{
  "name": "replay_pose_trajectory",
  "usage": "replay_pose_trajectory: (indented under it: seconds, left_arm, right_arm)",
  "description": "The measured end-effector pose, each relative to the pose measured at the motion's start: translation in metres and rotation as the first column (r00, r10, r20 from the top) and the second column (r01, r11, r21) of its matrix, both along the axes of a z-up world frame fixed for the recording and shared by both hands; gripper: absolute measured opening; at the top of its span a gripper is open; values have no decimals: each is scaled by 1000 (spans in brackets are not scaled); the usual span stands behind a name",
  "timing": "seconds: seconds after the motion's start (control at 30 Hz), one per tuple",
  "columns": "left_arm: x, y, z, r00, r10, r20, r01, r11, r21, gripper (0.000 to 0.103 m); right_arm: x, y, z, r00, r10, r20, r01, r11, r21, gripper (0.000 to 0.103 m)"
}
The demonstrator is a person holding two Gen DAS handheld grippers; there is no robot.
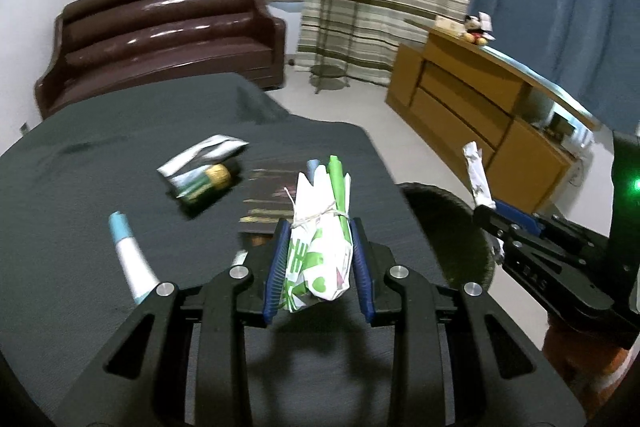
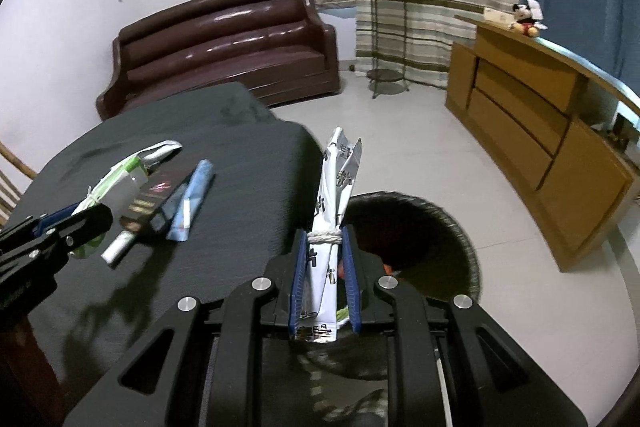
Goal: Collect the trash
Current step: 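Carry the white-green packet and white wrapper in both grippers over the bin, then open both grippers to drop the packet and wrapper into the bin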
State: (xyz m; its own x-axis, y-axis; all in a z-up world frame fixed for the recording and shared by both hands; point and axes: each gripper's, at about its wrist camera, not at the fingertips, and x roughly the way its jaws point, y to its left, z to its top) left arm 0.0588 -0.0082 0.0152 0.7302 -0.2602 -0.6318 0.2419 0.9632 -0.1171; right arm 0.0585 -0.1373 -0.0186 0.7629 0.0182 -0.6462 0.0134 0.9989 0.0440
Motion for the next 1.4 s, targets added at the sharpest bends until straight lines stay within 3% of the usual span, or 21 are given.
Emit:
replay_pose_trajectory:
  seconds: [0.47,1.2,1.33,1.4]
  left_arm:
    - [28,-79,-13,991,-132,-8,132,991,29,29]
    - [66,-134,-38,984,-167,-58,173,979,110,30]
    - [68,-138,-38,984,-168,-65,175,978,112,33]
    - [70,-138,-39,984,-166,-69,174,978,115,41]
  right_arm:
    - [12,-48,-11,995,-98,-28,97,995,-14,19]
    - [32,-80,-29,990,-124,-60,125,992,15,19]
    - [34,-81,-31,989,-134,-69,136,990,24,32]
    - [34,-82,-32,988,-140,-70,142,990,25,32]
